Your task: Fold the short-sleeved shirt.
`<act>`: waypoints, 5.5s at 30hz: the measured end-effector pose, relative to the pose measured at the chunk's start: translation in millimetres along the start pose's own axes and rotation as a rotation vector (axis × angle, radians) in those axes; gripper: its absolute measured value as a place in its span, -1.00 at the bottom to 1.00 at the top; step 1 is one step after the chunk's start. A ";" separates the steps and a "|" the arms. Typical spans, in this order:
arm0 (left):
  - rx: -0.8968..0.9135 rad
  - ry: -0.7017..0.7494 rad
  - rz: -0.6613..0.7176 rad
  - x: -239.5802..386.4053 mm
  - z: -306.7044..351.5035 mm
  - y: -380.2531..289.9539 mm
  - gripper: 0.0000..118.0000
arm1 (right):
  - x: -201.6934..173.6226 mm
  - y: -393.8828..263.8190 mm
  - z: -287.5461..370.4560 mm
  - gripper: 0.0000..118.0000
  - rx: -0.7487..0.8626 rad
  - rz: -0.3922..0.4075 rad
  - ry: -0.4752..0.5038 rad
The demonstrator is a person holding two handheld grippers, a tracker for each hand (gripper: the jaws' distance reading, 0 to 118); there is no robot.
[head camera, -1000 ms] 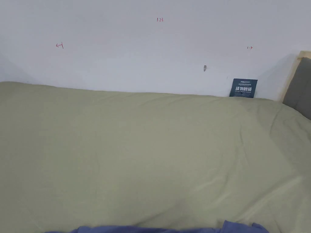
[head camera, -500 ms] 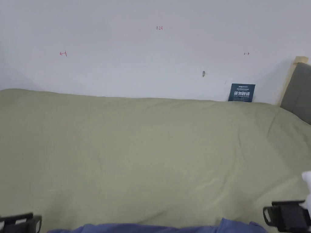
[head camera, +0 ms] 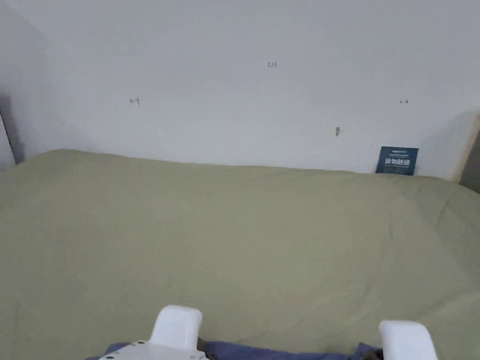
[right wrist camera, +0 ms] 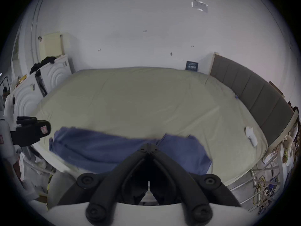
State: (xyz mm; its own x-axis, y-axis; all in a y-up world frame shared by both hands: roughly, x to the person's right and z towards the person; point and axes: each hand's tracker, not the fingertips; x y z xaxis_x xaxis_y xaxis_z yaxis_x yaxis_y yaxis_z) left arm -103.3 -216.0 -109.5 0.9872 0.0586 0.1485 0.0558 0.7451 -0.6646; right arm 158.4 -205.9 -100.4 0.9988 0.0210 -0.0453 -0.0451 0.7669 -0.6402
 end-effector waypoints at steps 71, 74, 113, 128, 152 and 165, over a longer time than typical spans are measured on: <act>0.020 -0.374 -0.371 162.4 -92.1 2.0 -0.87 | 91.1 -2.8 41.9 -0.98 -0.061 -0.149 -0.058; -0.023 -0.363 -0.404 188.0 -117.3 -3.8 -0.87 | 101.7 -3.7 45.9 -0.98 -0.063 -0.172 -0.078; -0.085 -0.541 0.447 134.7 -183.9 -43.3 -1.00 | 97.6 -9.7 58.0 -0.98 -0.072 -0.148 -0.044; -0.220 -0.691 0.605 133.2 -211.9 -53.3 -1.00 | 91.2 -7.8 47.5 -0.97 -0.113 -0.131 -0.034; -0.235 -0.351 0.439 -25.2 -114.5 -42.0 0.69 | 56.5 8.5 46.8 -0.98 -0.056 -0.047 0.049; -0.187 -0.384 0.562 -1.1 -117.8 -55.3 -0.89 | 56.8 0.7 47.2 -0.97 -0.071 -0.061 0.050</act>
State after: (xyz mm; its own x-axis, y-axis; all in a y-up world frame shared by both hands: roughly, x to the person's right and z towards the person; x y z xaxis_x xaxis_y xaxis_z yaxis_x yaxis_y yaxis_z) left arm -89.8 -335.5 -159.1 0.7535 0.6568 -0.0292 -0.3885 0.4090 -0.8257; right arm 216.1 -173.8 -67.3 0.9975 -0.0572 -0.0415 0.0122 0.7184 -0.6955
